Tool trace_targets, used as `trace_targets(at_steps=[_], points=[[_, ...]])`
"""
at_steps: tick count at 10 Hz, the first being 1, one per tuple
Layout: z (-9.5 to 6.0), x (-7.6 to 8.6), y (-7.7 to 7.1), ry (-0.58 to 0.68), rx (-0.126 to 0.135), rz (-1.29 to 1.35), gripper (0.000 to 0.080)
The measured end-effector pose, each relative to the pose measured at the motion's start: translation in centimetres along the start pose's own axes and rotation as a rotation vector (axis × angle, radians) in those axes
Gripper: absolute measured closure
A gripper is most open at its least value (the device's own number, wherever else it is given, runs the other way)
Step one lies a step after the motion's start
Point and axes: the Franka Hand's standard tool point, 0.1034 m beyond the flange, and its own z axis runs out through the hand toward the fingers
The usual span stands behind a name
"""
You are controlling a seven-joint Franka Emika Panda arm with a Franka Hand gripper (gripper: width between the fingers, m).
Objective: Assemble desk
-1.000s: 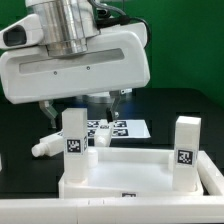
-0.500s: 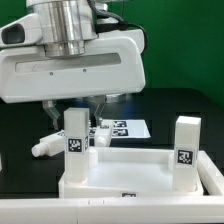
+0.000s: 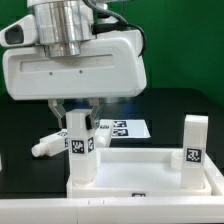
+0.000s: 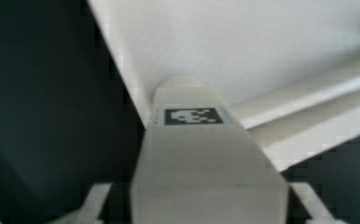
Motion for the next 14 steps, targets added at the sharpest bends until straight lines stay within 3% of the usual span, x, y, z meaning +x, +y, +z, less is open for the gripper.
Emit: trace_targets(at_steps=[4,6,7,10,14], points=[[0.3,-0.3,-1.2,-0.025,0.039,0.682,0.0511],[0.3,-0.4,-1.6,-0.023,0.041,0.768,0.0511],[0.3,-0.4,-1.6,-0.024,0.04,0.761,0.0511],[0.2,-0.5,-1.7,-0.012,0.042,0.311,0.0174],[0.3,-0.5,-1.6,-0.008,0.042,0.015,0.0151]])
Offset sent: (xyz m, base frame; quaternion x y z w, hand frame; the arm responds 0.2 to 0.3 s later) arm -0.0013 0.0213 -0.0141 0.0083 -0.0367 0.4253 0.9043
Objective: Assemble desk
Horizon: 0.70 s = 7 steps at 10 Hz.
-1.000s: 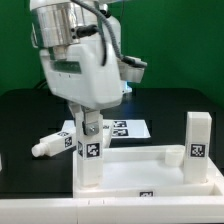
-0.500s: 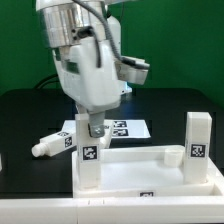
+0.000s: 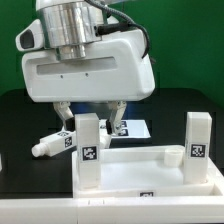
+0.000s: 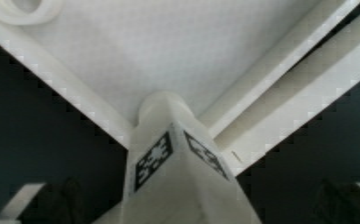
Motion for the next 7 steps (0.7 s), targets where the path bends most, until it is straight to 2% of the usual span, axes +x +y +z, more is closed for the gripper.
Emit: trace_targets(at_steps=[1,3,4,6,7], points=[[0.02,0.02,0.05,0.0,0.0,-0.099,0.015],[0.1,-0.03,0.01,0.001,-0.025,-0.445,0.015],[0.12,-0.06,-0.03,0.001,-0.02,-0.404,0.015],[0.12,-0.05,0.01,0.001,-0.02,-0.402,0.0393],[0.13,-0.03,0.1,0.002,-0.02,-0.326,0.0393]])
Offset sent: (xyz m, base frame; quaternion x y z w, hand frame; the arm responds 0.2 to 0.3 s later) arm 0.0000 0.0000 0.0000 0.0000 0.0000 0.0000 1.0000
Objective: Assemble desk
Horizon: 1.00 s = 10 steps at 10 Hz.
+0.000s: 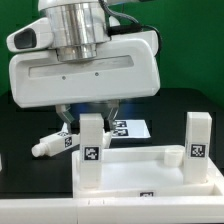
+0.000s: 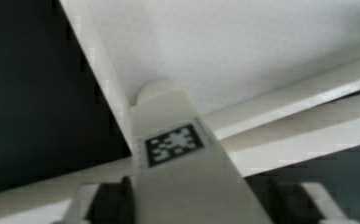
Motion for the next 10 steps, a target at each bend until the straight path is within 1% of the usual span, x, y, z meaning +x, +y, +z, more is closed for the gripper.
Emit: trace_targets(at_steps=[1,2,3,4,5,6,7,9,10], points=[[0.0,0.1,0.3,0.001,-0.002,0.107,0.0506],[-0.1,0.2,0.4,0.004,-0.002,0.221,0.0508],[-0.1,0.1,0.3,0.004,-0.004,0.43,0.0508],[0.0,-0.1,-0.2,0.0,0.001,0.635,0.0508],[0.2,-0.2,-0.4,-0.008,0.022,0.796,0.0508],[0.1,0.0,-0.7,-0.018,0.049,0.94,0.0509],[-0.2,0.4,-0.8,-0.022,0.069,1.032,0.0509],[0.0,0.3,-0.9,-0.029,0.067,1.127,0.0509],[0.0,0.2,-0.9,-0.029,0.066,1.114,0.0509]])
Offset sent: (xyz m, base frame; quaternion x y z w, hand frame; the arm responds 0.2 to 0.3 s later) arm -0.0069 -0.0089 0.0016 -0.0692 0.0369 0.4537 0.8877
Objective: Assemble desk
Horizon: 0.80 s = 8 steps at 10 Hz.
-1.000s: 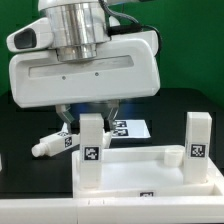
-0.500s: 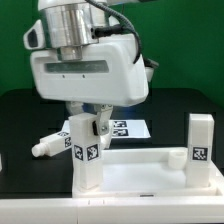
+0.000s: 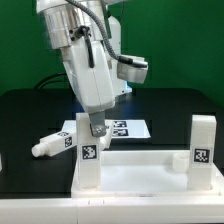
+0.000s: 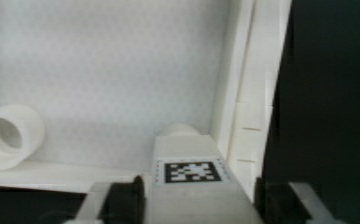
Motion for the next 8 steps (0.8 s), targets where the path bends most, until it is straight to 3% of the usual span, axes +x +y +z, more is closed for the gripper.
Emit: trace_targets(at_steps=[1,2,3,4,5,8], points=[[0.01,-0.01,0.0,0.0,0.0,-0.049,0.0509],[0.01,0.06,0.07,0.003,-0.005,-0.201,0.0278],[-0.01,0.25,0.16,0.003,-0.008,-0.355,0.0278],[-0.02,0.31,0.22,0.009,-0.019,-0.526,0.019],[-0.02,0.3,0.23,0.01,-0.022,-0.619,0.0158],[-0.03,0.39,0.22,0.009,-0.022,-0.817,0.0152]])
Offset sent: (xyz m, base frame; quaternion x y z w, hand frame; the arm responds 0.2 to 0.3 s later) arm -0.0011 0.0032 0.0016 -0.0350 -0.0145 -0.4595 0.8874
